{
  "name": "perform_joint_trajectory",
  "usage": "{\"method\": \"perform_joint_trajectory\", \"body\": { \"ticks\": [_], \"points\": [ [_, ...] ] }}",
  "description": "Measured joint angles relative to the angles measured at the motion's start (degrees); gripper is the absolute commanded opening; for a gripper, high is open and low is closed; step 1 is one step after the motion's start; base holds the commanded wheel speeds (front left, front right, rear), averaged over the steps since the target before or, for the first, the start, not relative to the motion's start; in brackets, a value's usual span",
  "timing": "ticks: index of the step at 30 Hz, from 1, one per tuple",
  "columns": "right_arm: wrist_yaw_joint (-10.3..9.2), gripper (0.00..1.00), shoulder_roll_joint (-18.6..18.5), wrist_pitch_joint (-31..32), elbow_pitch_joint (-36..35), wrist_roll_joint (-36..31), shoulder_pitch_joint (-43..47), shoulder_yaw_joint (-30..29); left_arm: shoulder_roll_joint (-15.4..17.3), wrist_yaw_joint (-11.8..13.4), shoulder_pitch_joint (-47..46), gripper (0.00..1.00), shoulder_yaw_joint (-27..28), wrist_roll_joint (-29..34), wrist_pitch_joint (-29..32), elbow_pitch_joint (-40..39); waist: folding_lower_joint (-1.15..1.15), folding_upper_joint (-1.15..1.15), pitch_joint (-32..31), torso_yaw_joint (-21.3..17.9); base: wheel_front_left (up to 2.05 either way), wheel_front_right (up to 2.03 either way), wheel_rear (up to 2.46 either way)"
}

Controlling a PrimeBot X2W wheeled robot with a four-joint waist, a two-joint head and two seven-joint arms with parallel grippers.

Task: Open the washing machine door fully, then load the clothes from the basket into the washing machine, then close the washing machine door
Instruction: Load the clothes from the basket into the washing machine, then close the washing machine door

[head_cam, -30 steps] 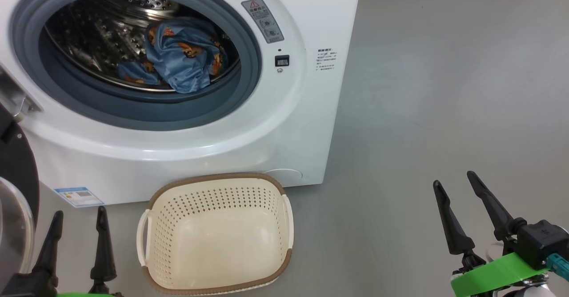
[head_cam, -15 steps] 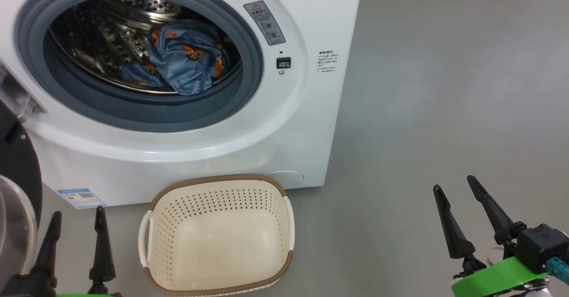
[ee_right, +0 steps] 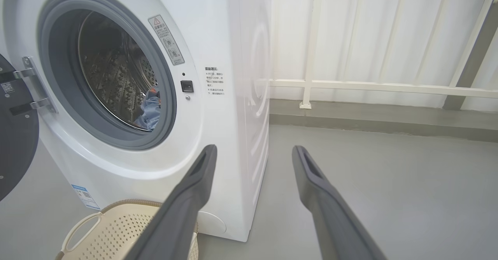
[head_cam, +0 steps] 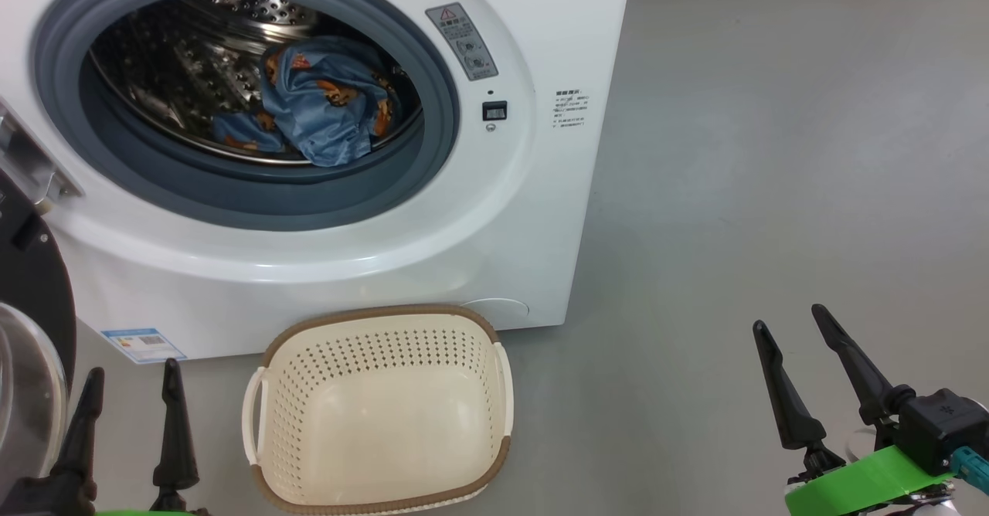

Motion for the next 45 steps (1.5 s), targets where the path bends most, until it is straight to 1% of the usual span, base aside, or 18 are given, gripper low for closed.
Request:
{"method": "perform_joint_trajectory", "body": {
  "ticks": [12, 30, 45],
  "points": [
    [0.0, 1.0, 0.0, 0.0, -0.12, 0.0, 0.0, -0.01, -0.02, 0.0, 0.02, 1.0, 0.12, -0.01, 0.0, -0.29, 0.0, 0.0, 0.32, 0.08, -0.19, 0.19, 0.0],
    [0.0, 1.0, -0.03, 0.0, -0.18, 0.0, -0.01, 0.0, -0.08, 0.0, 0.05, 1.0, -0.31, -0.16, -0.01, -0.59, 0.0, 0.0, 0.81, 0.25, -1.27, 1.27, 0.0],
    [0.0, 1.0, -0.09, 0.0, -0.2, 0.0, -0.01, 0.07, 0.03, 0.0, 0.96, 1.0, -1.04, -0.16, 0.0, -0.63, 0.0, 0.0, 0.79, 0.74, -0.1, 0.1, 0.0]
  ]
}}
